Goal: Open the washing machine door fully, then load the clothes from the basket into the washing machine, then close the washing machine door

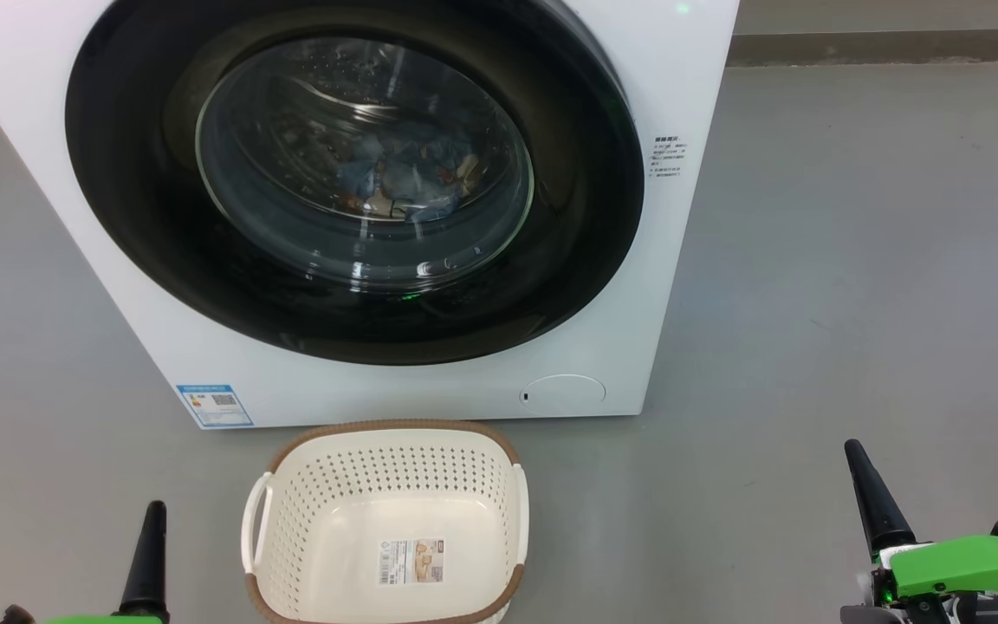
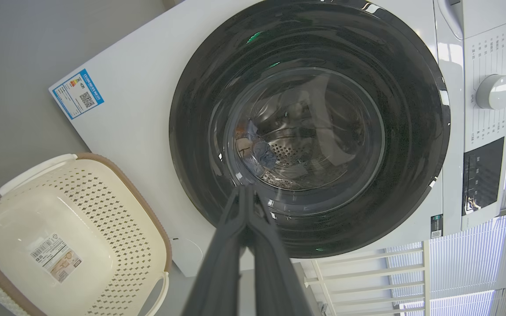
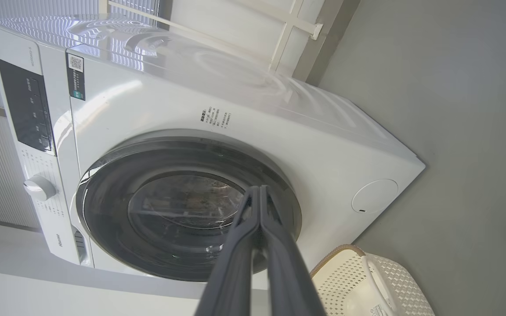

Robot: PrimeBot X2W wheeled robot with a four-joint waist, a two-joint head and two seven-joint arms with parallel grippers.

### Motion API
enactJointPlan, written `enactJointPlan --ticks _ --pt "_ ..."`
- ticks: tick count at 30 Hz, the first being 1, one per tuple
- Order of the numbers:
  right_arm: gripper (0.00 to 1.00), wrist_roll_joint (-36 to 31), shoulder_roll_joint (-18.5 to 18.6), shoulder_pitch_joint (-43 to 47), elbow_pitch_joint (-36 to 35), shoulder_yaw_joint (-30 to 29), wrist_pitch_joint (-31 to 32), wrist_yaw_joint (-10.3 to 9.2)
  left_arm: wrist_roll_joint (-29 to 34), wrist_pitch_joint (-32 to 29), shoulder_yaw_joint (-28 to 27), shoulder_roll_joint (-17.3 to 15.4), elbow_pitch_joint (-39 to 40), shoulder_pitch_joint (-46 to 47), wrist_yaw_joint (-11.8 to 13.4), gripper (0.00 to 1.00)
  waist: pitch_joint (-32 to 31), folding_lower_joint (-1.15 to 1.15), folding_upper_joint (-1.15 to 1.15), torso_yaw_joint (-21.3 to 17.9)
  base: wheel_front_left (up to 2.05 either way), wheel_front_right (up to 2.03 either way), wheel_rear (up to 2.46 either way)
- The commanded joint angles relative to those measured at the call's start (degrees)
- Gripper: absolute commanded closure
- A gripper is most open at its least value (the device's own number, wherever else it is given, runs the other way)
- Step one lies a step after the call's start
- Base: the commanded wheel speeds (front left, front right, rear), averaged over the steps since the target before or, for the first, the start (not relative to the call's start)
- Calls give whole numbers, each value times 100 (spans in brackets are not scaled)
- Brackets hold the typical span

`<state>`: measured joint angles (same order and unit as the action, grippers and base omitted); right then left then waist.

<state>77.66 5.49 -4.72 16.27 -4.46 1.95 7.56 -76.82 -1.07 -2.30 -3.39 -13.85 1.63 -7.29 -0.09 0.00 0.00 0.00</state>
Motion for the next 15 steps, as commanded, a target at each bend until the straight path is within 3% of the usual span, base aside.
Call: enactJointPlan --ticks 1,15 --pt "100 175 -3 -179 -174 60 42 -5 -159 -73 -186 -60 100 274 -16 100 1 0 0 0 0 0 0" --pt "100 843 -135 -178 -187 -80 257 -6 -912 -288 -271 -32 23 383 -18 100 8 0 0 0 0 0 0"
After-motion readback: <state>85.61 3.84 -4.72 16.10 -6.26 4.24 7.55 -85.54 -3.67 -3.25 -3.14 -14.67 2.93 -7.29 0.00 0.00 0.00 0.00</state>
